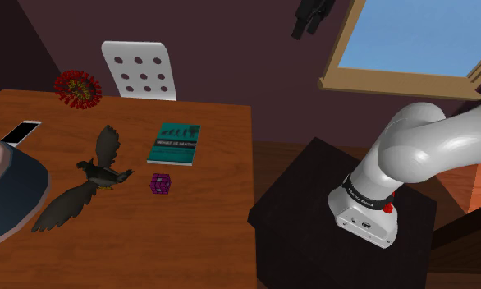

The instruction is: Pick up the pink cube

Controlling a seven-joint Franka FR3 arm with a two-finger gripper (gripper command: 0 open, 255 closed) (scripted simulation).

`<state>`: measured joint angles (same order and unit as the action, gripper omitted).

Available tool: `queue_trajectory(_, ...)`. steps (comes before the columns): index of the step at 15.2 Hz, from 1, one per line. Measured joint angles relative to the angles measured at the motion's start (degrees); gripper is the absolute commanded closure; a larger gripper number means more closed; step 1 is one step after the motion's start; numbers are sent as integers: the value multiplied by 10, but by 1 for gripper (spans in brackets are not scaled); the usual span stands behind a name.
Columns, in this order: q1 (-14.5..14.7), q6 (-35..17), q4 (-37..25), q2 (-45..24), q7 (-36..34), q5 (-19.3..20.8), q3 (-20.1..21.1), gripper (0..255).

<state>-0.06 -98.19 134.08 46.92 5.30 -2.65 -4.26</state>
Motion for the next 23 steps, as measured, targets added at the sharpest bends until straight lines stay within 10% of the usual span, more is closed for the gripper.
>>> queue_trajectory(23, 63, -285, 15, -319, -107, -30, 142, 0)
